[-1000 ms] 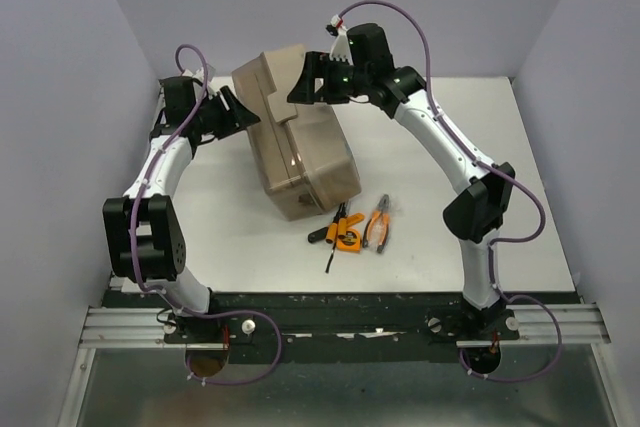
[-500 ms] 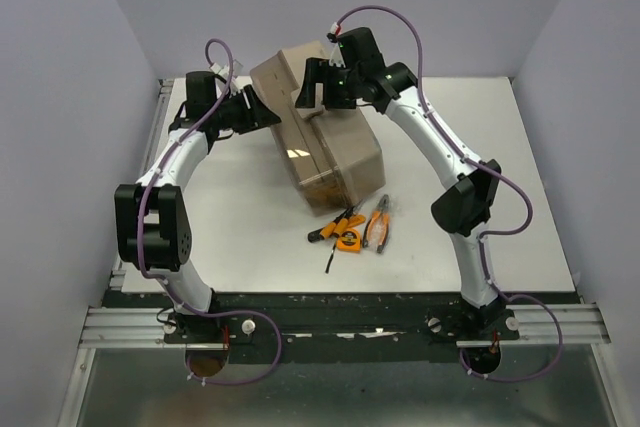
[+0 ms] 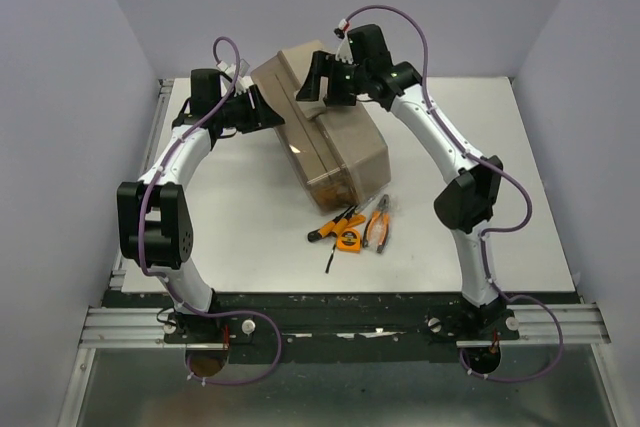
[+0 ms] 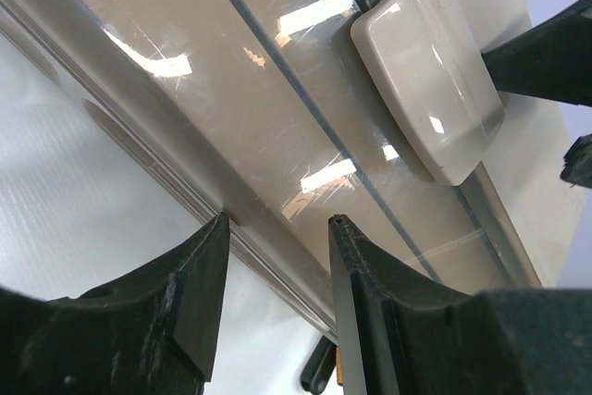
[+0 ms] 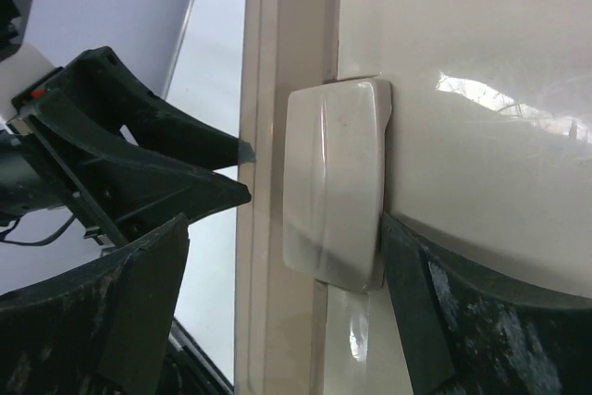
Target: Pack the tool kit
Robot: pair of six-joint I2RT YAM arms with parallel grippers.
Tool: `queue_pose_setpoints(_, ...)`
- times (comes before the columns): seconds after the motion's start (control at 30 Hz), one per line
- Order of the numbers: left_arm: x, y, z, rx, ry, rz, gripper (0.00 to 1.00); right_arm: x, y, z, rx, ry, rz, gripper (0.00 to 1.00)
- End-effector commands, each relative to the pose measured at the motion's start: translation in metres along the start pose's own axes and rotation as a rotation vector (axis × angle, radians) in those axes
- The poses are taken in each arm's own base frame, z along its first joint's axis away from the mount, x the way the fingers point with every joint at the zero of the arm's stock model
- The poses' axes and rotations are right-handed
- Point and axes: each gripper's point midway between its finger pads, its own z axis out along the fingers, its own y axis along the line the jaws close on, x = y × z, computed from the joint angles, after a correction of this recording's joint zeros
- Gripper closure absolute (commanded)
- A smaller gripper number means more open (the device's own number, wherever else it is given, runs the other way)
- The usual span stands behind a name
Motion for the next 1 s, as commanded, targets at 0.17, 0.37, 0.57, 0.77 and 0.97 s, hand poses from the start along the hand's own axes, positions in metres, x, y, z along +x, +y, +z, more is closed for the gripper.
queue_pose_setpoints(0.17, 0.028, 0.006, 0.017, 0.016, 0.097, 0.011, 0.49, 0.072, 0.003, 0.029, -0.213, 0.293, 0.171, 0.09)
queue_pose_setpoints(0.37, 0.028, 0.007, 0.017, 0.012, 0.099, 0.015, 0.5, 0.074, 0.01, 0.026, -0.266, 0.315, 0.19, 0.09)
queue_pose_setpoints(0.57, 0.028, 0.008, 0.017, 0.008, 0.099, 0.018, 0.5, 0.073, 0.006, 0.024, -0.284, 0.281, 0.254, 0.09)
queue_pose_setpoints(0.77, 0.028, 0.009, 0.017, 0.002, 0.096, 0.02, 0.51, 0.077, -0.006, 0.023, -0.29, 0.234, 0.349, 0.09)
queue_pose_setpoints(0.97, 0.028, 0.009, 0.017, -0.002, 0.098, 0.021, 0.51, 0.072, -0.013, 0.023, -0.297, 0.176, 0.411, 0.09)
